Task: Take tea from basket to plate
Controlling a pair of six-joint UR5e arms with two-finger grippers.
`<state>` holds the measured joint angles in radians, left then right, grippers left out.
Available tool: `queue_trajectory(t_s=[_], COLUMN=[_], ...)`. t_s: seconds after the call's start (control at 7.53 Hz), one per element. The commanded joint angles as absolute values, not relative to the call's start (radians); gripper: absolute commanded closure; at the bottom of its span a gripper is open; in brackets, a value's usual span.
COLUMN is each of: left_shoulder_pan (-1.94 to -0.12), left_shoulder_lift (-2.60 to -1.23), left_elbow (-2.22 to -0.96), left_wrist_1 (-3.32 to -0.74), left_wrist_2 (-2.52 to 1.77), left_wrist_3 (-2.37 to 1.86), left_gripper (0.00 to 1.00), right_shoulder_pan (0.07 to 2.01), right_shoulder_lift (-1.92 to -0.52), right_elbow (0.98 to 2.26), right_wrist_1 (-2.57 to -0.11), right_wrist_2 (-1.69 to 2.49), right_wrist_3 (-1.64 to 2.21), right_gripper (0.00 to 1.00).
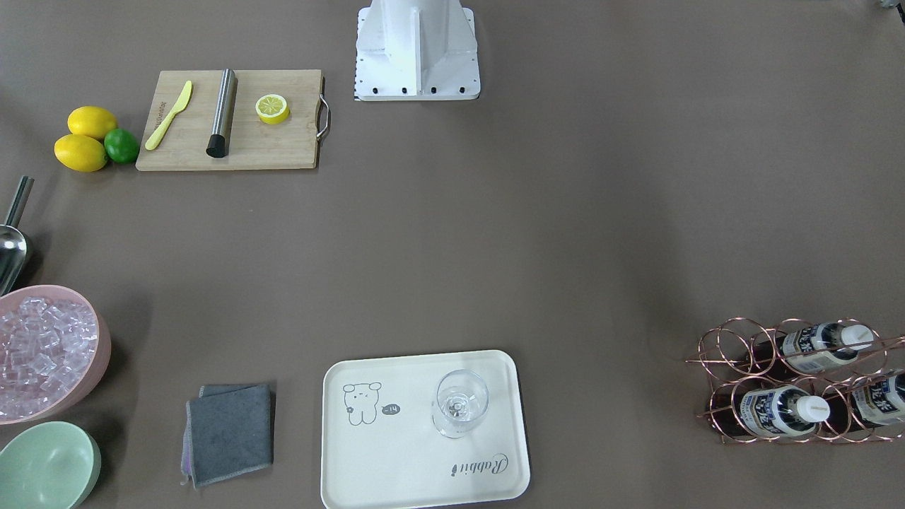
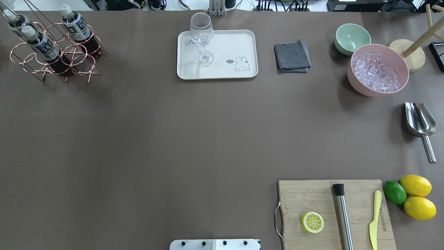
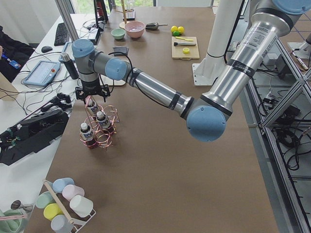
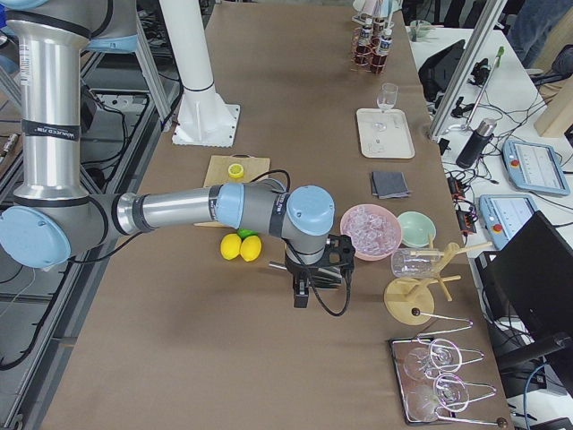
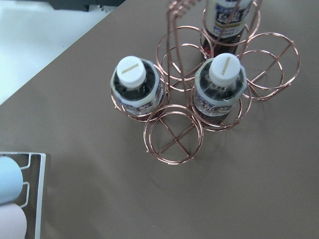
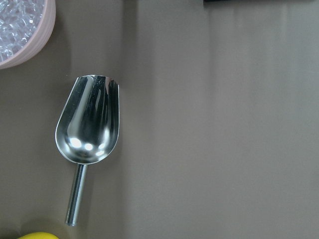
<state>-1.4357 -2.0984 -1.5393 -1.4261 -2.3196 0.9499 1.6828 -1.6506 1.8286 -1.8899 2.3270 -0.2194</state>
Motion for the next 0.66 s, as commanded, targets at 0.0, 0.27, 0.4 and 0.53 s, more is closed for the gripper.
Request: queue_trajectory(t_s=[0.0, 0.27, 0.4, 0.53], left_shoulder_pan=[-1.440, -1.431, -1.425, -1.425], left_shoulder_lift=[-2.184, -2.277, -2.278, -2.275], left_elbow=[-1.485, -1.337, -1.321, -1.318], left_wrist_1=[-1.365, -1.367, -1.374, -1.379], left_wrist_2=[-2.296, -2.298, -2.298, -2.298], left_wrist_3=[1.060, 1.141, 1.143, 1.144], left_gripper=[0.01, 0.02, 0.02, 0.02], right_shoulder_pan=[1.683, 1.683, 1.683, 1.683], right_shoulder_lift=[-1.651, -1.651, -1.651, -1.651], right_elbow=[1.829, 1.829, 1.829, 1.829], right_wrist_1=[-1.890, -1.890, -1.890, -1.890], right_wrist_2=[2.327, 2.327, 2.327, 2.327], right_wrist_3=[-0.219, -0.219, -0.219, -0.219], right_gripper=[0.00, 0.00, 0.00, 0.00])
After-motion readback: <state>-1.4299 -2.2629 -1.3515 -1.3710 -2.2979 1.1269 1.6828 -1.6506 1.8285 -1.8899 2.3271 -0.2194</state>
